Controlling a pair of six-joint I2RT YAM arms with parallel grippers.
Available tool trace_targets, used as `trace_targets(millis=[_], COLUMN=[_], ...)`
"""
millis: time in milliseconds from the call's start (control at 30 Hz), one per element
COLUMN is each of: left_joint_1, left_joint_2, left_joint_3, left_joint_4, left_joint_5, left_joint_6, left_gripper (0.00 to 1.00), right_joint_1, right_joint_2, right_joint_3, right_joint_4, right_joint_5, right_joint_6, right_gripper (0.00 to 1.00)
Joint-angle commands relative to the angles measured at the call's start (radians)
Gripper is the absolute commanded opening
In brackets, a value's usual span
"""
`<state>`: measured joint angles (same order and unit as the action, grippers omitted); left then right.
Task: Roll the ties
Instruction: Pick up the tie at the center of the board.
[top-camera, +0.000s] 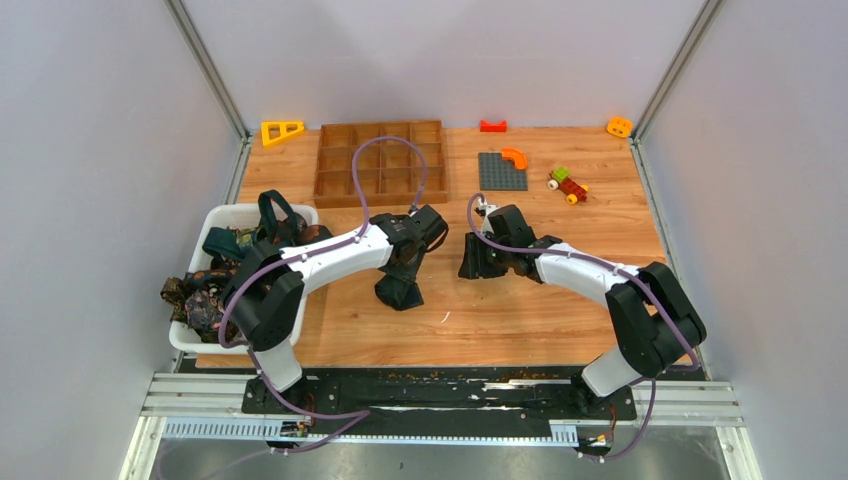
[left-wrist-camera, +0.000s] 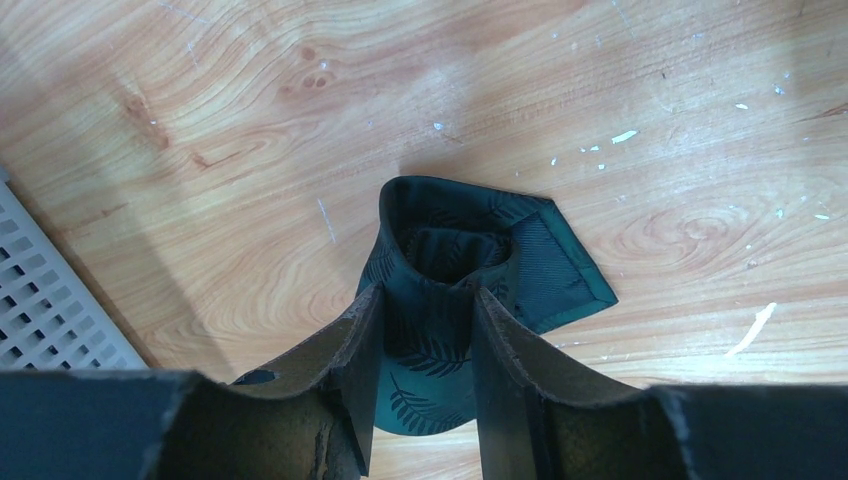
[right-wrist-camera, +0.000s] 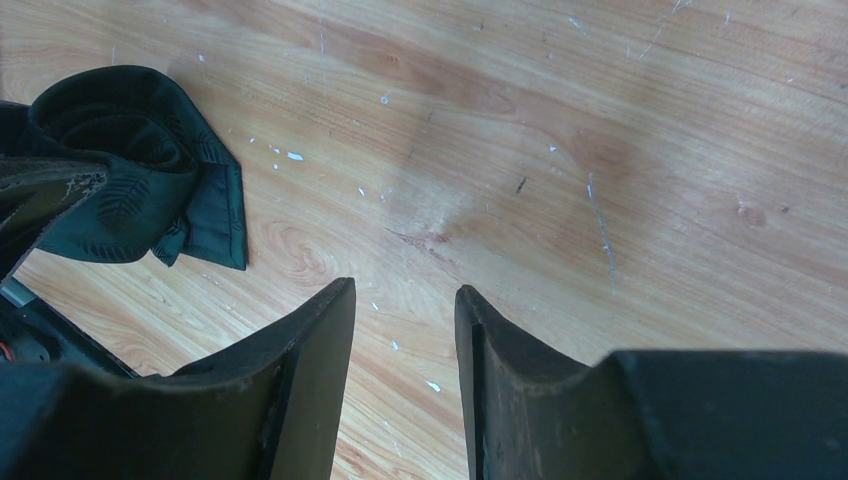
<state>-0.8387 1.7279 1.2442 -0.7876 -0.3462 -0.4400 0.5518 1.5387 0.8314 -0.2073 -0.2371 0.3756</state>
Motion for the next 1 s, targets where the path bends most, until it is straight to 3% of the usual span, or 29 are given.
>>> trace_targets(millis=[0, 200, 367, 567, 667, 833, 967], left_joint_1=[-0.007, -0.007, -0.007, -0.007, -0.007, -0.005, 0.005], left_joint_2=[-0.043, -0.033, -0.068, -0.107, -0.127, -0.214, -0.275], left_joint_3=[-0.005, -0.02, -0.056, -0.107, -0.129, -0.182, -0.203], left_joint_4=[0.017, 0.013, 0.041, 0.082, 0.099, 0.133, 0.146], left_joint_5=[-0.022, -0.05, -0.064, -0.062, -0.057, -0.081, -0.087], left_joint_6=[-0.064, -0.164, -0.225, -0.294, -0.324, -0.316, -0.283], left_gripper=[0.43, 0.41, 0.41, 0.41, 0.46, 0.65, 0.68], right_joint_1=[0.005, 0.102, 0.207, 0.219, 0.22, 0.218, 0.217], right_joint_2=[-0.02, -0.082, 0.016, 0.157, 0.183, 0.151, 0.115], right_joint_3=[-0.013, -0.129, -0.101, -0.053, -0.038, -0.039, -0.037], right_joint_4=[0.048, 0.246, 0.313, 0.37, 0.372, 0.33, 0.292], right_joint_5=[-0.002, -0.075, -0.038, -0.057, -0.064, -0.036, -0.016], right_joint_6=[0.02, 0.207, 0.264, 0.299, 0.301, 0.277, 0.252], right_gripper=[0.42, 0.41, 0.37, 0.31, 0.29, 0.29, 0.29])
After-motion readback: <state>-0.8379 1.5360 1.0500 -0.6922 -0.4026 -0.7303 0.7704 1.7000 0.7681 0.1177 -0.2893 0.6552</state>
